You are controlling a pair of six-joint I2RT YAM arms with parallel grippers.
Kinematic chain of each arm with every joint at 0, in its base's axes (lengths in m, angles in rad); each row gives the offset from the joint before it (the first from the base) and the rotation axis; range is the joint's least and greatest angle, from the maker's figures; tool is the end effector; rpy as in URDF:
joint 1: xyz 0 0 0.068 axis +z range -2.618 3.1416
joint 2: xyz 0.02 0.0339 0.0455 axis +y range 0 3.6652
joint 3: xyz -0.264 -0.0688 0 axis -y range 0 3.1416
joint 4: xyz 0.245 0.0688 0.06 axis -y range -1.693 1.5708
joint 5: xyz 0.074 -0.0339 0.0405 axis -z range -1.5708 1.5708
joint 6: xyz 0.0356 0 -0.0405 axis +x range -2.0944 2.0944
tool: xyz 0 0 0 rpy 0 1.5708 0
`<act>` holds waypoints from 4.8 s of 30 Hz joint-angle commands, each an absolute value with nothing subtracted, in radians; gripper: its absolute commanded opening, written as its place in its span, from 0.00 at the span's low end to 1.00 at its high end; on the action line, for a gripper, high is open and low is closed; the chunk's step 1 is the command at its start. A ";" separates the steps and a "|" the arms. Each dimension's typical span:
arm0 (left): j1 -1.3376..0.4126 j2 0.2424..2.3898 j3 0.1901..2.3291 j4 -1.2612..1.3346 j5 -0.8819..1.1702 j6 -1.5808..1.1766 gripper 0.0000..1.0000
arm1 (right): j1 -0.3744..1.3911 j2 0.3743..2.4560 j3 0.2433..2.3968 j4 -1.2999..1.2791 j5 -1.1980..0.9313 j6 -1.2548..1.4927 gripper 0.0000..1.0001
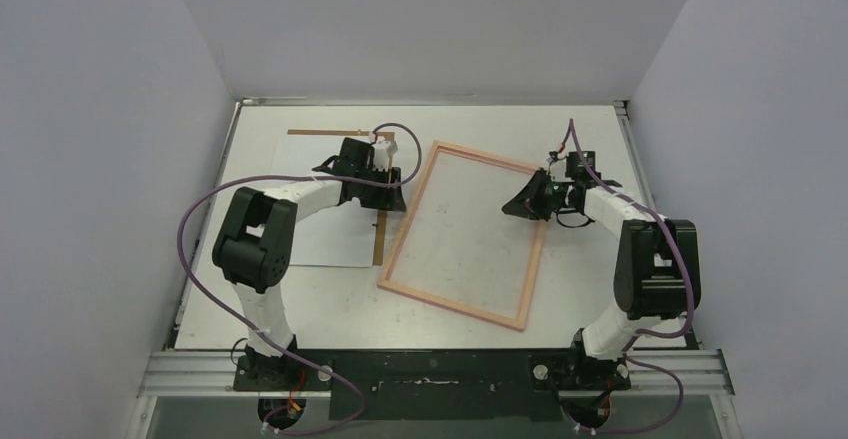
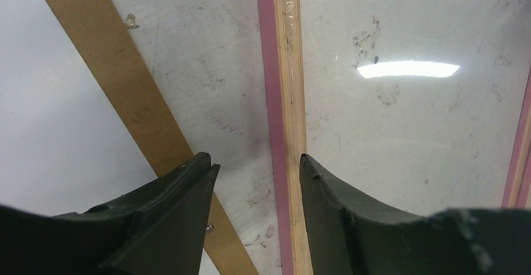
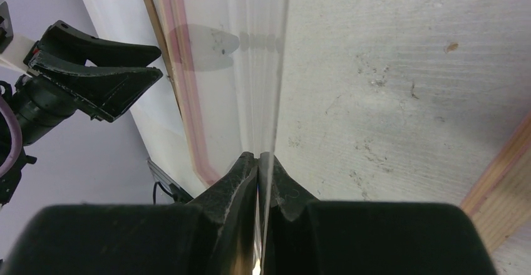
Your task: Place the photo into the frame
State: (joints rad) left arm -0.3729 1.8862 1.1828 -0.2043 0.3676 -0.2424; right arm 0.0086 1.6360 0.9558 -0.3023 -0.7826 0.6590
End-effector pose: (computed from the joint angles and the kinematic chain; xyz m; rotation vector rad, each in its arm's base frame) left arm 0.3618 -0.1553 0.1673 0.3262 2.5116 -0.7113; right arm 0.3203 0.0279 0.1869 0.5158 2.5332 1.2546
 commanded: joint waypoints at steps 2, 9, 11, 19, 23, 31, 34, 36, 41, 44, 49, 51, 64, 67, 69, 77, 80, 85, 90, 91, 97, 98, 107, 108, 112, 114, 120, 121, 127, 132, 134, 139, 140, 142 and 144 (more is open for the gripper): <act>-0.388 1.909 1.243 -0.161 0.352 -0.223 0.49 | -0.030 1.618 0.922 -0.269 -0.778 0.629 0.05; -0.393 1.921 1.242 -0.150 0.353 -0.224 0.42 | -0.041 1.633 0.920 -0.236 -0.786 0.638 0.05; -0.395 1.925 1.240 -0.148 0.352 -0.224 0.41 | -0.041 1.638 0.924 -0.225 -0.790 0.642 0.05; -0.406 1.947 1.251 -0.144 0.347 -0.225 0.37 | -0.039 1.577 0.916 -0.205 -0.851 0.619 0.05; -0.410 1.957 1.250 -0.143 0.340 -0.225 0.30 | -0.026 1.503 0.901 -0.171 -0.925 0.631 0.05; -0.410 1.966 1.249 -0.146 0.331 -0.237 0.24 | 0.023 1.425 0.914 -0.103 -0.978 0.664 0.05; -0.410 1.966 1.245 -0.147 0.333 -0.241 0.23 | 0.022 1.444 0.905 -0.092 -0.973 0.666 0.05; -0.409 1.965 1.243 -0.149 0.335 -0.240 0.22 | 0.026 1.445 0.882 -0.073 -0.965 0.678 0.05; -0.408 1.962 1.244 -0.155 0.336 -0.236 0.22 | 0.016 1.468 0.846 -0.053 -0.927 0.684 0.05; -0.408 1.961 1.244 -0.158 0.336 -0.236 0.22 | 0.014 1.488 0.843 -0.042 -0.894 0.681 0.05; -0.408 1.961 1.244 -0.161 0.337 -0.235 0.21 | 0.004 1.515 0.850 -0.050 -0.841 0.663 0.05; -0.407 1.961 1.244 -0.162 0.339 -0.236 0.21 | 0.003 1.525 0.849 -0.051 -0.827 0.659 0.05; -0.407 1.960 1.244 -0.170 0.342 -0.231 0.18 | -0.042 1.580 0.853 -0.075 -0.764 0.608 0.05; -0.407 1.959 1.245 -0.172 0.343 -0.230 0.18 | -0.045 1.596 0.850 -0.064 -0.779 0.609 0.05; -0.407 1.958 1.245 -0.172 0.344 -0.231 0.18 | -0.045 1.608 0.848 -0.060 -0.787 0.610 0.05; -0.407 1.958 1.248 -0.173 0.344 -0.233 0.18 | -0.045 1.643 0.828 -0.049 -0.832 0.624 0.05; -0.407 1.958 1.252 -0.173 0.345 -0.233 0.18 | -0.045 1.656 0.834 -0.082 -0.833 0.613 0.05; -0.407 1.958 1.252 -0.175 0.345 -0.233 0.17 | -0.045 1.669 0.840 -0.124 -0.820 0.605 0.05; -0.407 1.956 1.250 -0.175 0.345 -0.233 0.17 | -0.046 1.667 0.835 -0.097 -0.822 0.624 0.05; -0.407 1.957 1.249 -0.175 0.345 -0.233 0.17 | -0.045 1.669 0.836 -0.092 -0.823 0.627 0.05; -0.407 1.958 1.250 -0.175 0.346 -0.233 0.17 | -0.034 1.677 0.851 -0.115 -0.777 0.619 0.08; -0.407 1.958 1.251 -0.175 0.347 -0.233 0.17 | -0.032 1.676 0.858 -0.135 -0.757 0.611 0.10; -0.405 1.953 1.259 -0.186 0.352 -0.233 0.17 | 0.030 1.635 0.963 -0.339 -0.532 0.544 0.61; -0.404 1.951 1.260 -0.187 0.353 -0.233 0.17 | 0.036 1.631 0.975 -0.358 -0.514 0.540 0.64; -0.402 1.946 1.258 -0.190 0.355 -0.235 0.17 | 0.074 1.622 1.034 -0.447 -0.422 0.517 0.75; -0.401 1.946 1.259 -0.190 0.355 -0.235 0.17 | 0.089 1.624 1.061 -0.483 -0.386 0.509 0.78; -0.401 1.941 1.257 -0.192 0.359 -0.236 0.17 | 0.120 1.637 1.119 -0.572 -0.290 0.483 0.85; -0.399 1.941 1.256 -0.192 0.359 -0.236 0.17 | 0.124 1.640 1.127 -0.586 -0.276 0.478 0.87; -0.399 1.940 1.256 -0.193 0.364 -0.236 0.17 | 0.139 1.639 1.166 -0.646 -0.201 0.454 0.99; -0.397 1.940 1.253 -0.192 0.365 -0.238 0.17 | 0.143 1.643 1.199 -0.676 -0.155 0.441 0.90; -0.397 1.941 1.253 -0.192 0.365 -0.238 0.17 | 0.145 1.640 1.213 -0.683 -0.133 0.440 0.90; -0.396 1.944 1.250 -0.192 0.366 -0.238 0.17 | 0.146 1.634 1.247 -0.706 -0.080 0.426 0.91; -0.396 1.944 1.251 -0.192 0.366 -0.238 0.17 | 0.145 1.634 1.250 -0.702 -0.080 0.424 0.93; -0.394 1.946 1.251 -0.193 0.366 -0.239 0.17 | 0.147 1.639 1.253 -0.691 -0.084 0.427 0.97; -0.395 1.947 1.253 -0.194 0.367 -0.240 0.17 | 0.151 1.646 1.249 -0.675 -0.099 0.430 0.97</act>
State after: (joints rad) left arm -0.4026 1.9625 1.2240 -0.1986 0.3466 -0.2428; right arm 0.1394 1.6764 1.2175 -0.6922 -0.1265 0.4370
